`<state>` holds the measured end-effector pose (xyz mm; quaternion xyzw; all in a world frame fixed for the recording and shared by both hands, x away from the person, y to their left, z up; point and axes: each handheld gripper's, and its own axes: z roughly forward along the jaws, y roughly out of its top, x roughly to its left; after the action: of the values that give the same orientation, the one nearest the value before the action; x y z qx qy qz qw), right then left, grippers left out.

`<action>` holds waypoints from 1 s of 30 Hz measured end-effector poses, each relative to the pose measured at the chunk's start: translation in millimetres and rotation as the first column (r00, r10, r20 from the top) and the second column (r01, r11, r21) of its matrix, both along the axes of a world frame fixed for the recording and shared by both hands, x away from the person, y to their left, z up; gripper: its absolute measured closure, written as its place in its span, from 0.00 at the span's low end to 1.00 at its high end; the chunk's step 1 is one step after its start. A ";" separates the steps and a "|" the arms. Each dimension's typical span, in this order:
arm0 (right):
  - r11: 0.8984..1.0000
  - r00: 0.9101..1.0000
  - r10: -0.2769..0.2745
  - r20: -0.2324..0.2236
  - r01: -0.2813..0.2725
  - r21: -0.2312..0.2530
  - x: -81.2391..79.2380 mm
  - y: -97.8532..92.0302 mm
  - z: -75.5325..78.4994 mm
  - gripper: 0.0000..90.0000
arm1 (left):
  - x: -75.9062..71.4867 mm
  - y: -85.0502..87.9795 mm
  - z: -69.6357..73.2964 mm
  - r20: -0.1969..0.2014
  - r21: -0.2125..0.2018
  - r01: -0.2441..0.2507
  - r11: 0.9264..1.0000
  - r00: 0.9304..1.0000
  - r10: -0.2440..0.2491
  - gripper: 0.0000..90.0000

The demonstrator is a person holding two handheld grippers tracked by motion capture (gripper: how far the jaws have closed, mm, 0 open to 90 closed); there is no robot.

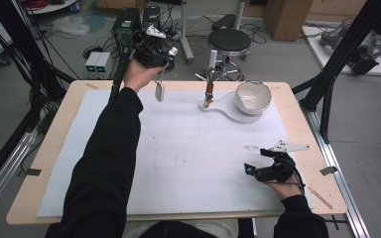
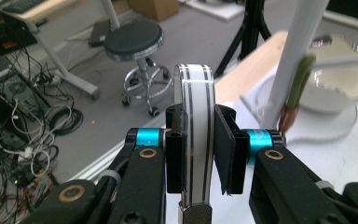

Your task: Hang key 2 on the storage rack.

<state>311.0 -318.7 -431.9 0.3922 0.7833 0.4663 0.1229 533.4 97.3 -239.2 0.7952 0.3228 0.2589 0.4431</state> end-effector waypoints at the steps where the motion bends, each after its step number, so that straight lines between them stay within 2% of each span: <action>1: 1.000 1.000 -0.005 0.000 0.005 0.000 -0.2 -0.3 0.0 0.01 | 1.1 -1.0 1.0 0.000 -0.001 -0.002 1.000 1.000 0.002 0.84; 5: 1.000 1.000 -0.014 0.003 0.014 0.013 0.0 -1.3 1.6 0.01 | 8.5 -7.0 3.9 -0.009 -0.006 -0.026 1.000 1.000 0.026 0.84; 8: 1.000 1.000 -0.018 0.008 0.017 0.018 -0.4 -3.0 1.9 0.01 | 10.4 -11.4 4.6 -0.015 -0.049 -0.033 0.998 0.999 0.033 0.84; 11: 0.999 1.000 -0.020 0.009 0.020 0.042 0.0 -5.4 1.7 0.01 | 11.1 -18.3 5.5 -0.010 -0.043 -0.046 0.998 0.999 0.046 0.84; 12: 0.999 1.000 -0.020 0.008 0.019 0.043 0.2 -5.4 1.7 0.01 | 11.5 -21.3 6.6 -0.005 -0.040 -0.045 0.998 0.999 0.045 0.84; 15: 0.999 1.000 -0.011 0.005 0.010 0.046 0.7 -5.1 1.0 0.01 | 12.3 -27.8 8.5 0.004 -0.070 -0.013 0.997 1.000 0.014 0.84; 19: 0.999 1.000 -0.002 0.010 0.002 0.053 1.1 -4.4 1.2 0.01 | 14.4 -36.5 10.8 0.025 -0.057 -0.023 0.998 0.999 0.025 0.84; 23: 0.998 1.000 -0.003 0.018 0.002 0.057 1.9 -4.8 0.8 0.01 | 18.1 -41.0 8.0 0.011 -0.093 -0.037 0.995 0.999 0.038 0.84; 30: 0.998 1.000 0.002 0.010 -0.002 0.059 2.2 -3.5 -0.2 0.01 | 25.2 -51.0 1.4 0.013 -0.098 -0.061 0.993 0.998 0.062 0.84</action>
<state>313.2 -322.2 -432.1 0.3926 0.7690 0.4913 0.1147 558.6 46.3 -237.7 0.7602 0.3558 0.2627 0.4760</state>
